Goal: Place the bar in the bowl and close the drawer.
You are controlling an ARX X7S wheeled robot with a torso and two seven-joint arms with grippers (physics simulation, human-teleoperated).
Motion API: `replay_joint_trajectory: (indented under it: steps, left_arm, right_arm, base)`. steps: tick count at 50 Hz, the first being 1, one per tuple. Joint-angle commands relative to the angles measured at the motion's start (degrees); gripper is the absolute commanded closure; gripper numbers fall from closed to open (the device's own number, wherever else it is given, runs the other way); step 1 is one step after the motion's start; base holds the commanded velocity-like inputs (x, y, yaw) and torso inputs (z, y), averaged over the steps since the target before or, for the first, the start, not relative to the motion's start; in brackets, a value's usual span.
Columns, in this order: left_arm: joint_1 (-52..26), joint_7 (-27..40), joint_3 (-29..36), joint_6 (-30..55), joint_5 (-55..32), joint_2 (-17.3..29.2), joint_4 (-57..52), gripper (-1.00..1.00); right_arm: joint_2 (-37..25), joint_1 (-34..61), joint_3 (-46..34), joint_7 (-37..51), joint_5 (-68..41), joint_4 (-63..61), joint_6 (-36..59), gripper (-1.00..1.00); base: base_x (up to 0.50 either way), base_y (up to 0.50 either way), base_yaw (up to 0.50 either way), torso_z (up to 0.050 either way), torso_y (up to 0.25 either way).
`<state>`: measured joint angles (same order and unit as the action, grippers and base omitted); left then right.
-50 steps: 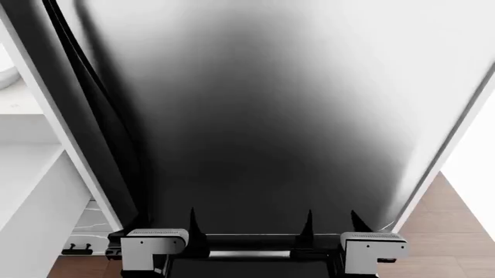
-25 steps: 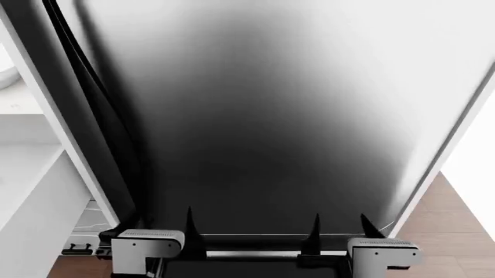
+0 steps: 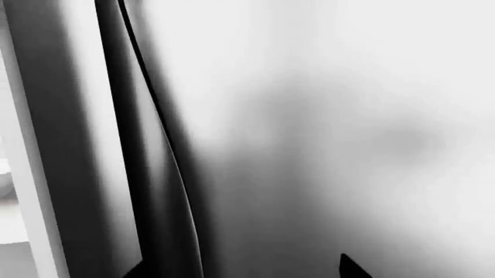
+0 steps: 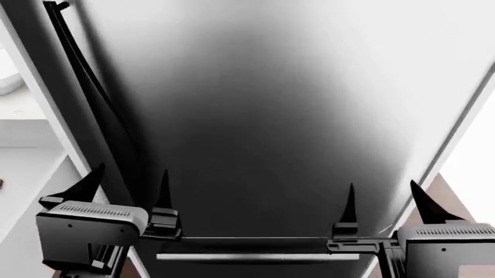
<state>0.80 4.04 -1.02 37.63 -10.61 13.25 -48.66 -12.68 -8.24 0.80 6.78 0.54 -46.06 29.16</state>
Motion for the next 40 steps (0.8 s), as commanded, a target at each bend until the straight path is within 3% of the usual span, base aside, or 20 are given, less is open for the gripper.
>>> replay_joint_trajectory:
  steps: [1,18,40]
  left_arm:
    - [-2.69,0.04,-1.12,5.33,-1.84,1.44,-4.32,-1.00]
    - [-2.81,0.51,-0.44,4.73,-1.99,1.90,-3.53,-1.00]
    - [-2.78,1.16,-0.10,4.78,-2.62,2.47,-3.77,-1.00]
  right_arm:
    - [-1.54,1.69,0.60,-0.01,-0.24,-5.49,5.61,-1.00]
    - [-1.58,1.64,1.21,1.57,-0.12,-4.22,3.93,-1.00]
    - [-2.57,1.26,-0.02,3.10,1.43,-4.05,2.68,-1.00]
  base:
    - [0.00,0.00,0.00,0.050,0.000]
    - [0.00,0.02,0.00,0.050,0.000]
    - [0.00,0.49,0.00,0.050,0.000]
